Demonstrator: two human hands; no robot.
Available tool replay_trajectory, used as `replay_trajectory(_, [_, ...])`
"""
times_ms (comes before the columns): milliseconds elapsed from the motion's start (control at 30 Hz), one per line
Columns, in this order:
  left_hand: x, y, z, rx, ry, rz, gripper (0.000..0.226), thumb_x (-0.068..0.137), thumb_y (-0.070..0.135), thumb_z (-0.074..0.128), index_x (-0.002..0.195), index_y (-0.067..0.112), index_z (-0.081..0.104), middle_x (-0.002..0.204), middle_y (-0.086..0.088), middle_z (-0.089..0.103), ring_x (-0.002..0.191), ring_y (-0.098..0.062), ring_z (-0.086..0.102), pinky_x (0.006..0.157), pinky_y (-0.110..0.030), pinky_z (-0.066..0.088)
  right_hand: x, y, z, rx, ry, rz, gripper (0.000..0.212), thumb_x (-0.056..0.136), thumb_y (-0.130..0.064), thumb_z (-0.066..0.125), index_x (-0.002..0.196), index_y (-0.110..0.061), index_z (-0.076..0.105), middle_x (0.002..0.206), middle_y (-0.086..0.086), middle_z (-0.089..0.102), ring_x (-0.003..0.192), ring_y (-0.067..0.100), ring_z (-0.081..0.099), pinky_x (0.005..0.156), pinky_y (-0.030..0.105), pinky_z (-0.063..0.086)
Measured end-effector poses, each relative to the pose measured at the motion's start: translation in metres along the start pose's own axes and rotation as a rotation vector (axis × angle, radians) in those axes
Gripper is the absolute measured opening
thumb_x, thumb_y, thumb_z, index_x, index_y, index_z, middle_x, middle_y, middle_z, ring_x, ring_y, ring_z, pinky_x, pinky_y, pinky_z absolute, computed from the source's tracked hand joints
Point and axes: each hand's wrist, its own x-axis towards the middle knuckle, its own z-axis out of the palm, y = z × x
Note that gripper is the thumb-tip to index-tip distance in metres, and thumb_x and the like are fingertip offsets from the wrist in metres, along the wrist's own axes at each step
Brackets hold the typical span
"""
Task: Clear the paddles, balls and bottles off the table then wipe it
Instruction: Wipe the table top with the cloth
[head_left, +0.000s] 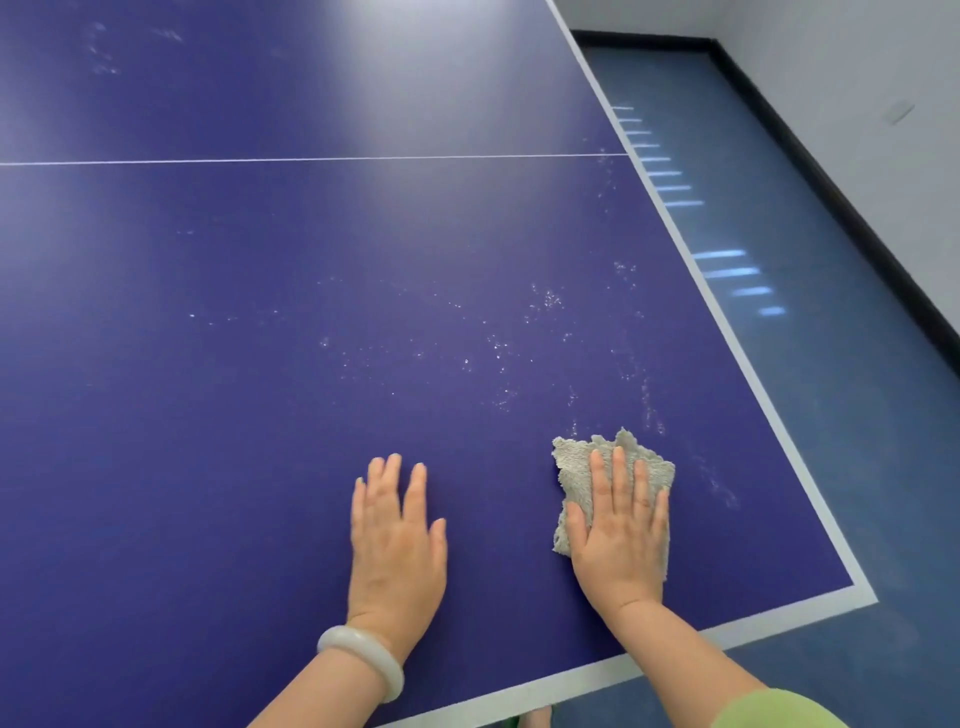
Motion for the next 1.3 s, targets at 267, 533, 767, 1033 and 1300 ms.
replay_trajectory(267, [0.035,0.101,0.032,0.041,-0.132,-0.301,0.067,0.097,0.043,0.037,0.150,0.003,0.031,0.156,-0.026,0.022,0.147,-0.042,0.013,0.120,-0.056,0.010,0.010,0.032,-0.003,0.022,0.005,-0.268,0.068,0.095,-0.050,0.030,0.155,-0.020,0.021,0.163,0.004,0.013,0.150,0.028,0.011,0.116,0.054,0.016])
replay_trajectory(533, [0.032,0.100,0.049,0.141,-0.061,-0.305,0.072,0.093,0.044,0.025,0.150,-0.001,0.029,0.154,-0.028,0.024,0.146,-0.043,0.016,0.119,-0.058,0.012,-0.026,0.174,-0.001,-0.012,-0.010,-0.295,0.067,0.098,-0.056,0.017,0.152,-0.019,0.032,0.162,0.003,0.020,0.148,0.029,0.021,0.112,0.059,0.023])
replay_trajectory(767, [0.032,0.105,0.045,0.188,-0.047,-0.339,0.068,0.095,0.041,0.029,0.151,0.003,0.029,0.157,-0.024,0.022,0.148,-0.039,0.013,0.120,-0.055,0.012,0.090,0.121,-0.013,0.074,-0.009,-0.068,0.076,0.094,-0.065,0.013,0.155,-0.021,0.020,0.163,0.006,0.011,0.149,0.031,0.013,0.117,0.058,0.012])
replay_trajectory(1033, [0.031,0.103,0.050,0.195,0.007,-0.328,0.069,0.093,0.044,0.028,0.149,0.003,0.032,0.156,-0.023,0.024,0.148,-0.037,0.013,0.122,-0.050,0.005,0.034,0.183,-0.008,0.017,-0.012,-0.384,0.066,0.098,-0.058,0.016,0.155,-0.026,0.020,0.164,-0.002,0.010,0.151,0.025,0.010,0.115,0.057,0.017])
replay_trajectory(1300, [0.032,0.104,0.050,0.222,0.005,-0.329,0.071,0.094,0.046,0.020,0.148,0.002,0.033,0.155,-0.024,0.026,0.148,-0.038,0.015,0.122,-0.050,0.007,0.132,0.215,-0.021,0.034,-0.111,-0.210,0.071,0.093,-0.065,0.000,0.155,-0.032,0.011,0.163,-0.008,0.004,0.151,0.022,0.007,0.117,0.058,0.017])
